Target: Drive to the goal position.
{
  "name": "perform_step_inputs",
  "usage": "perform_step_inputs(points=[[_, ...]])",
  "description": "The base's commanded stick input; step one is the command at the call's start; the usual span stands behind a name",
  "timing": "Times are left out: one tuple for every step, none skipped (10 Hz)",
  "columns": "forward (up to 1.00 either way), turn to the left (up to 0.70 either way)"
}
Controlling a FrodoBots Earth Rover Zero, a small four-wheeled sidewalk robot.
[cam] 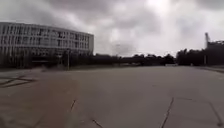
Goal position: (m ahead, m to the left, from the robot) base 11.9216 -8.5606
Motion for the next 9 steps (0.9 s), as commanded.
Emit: perform_step_inputs(points=[[0.7,0.0],[0.7,0.0],[0.7,0.0],[0.7,0.0],[0.7,0.0],[0.7,0.0],[0.7,-0.02],[0.7,-0.25],[0.7,-0.23]])
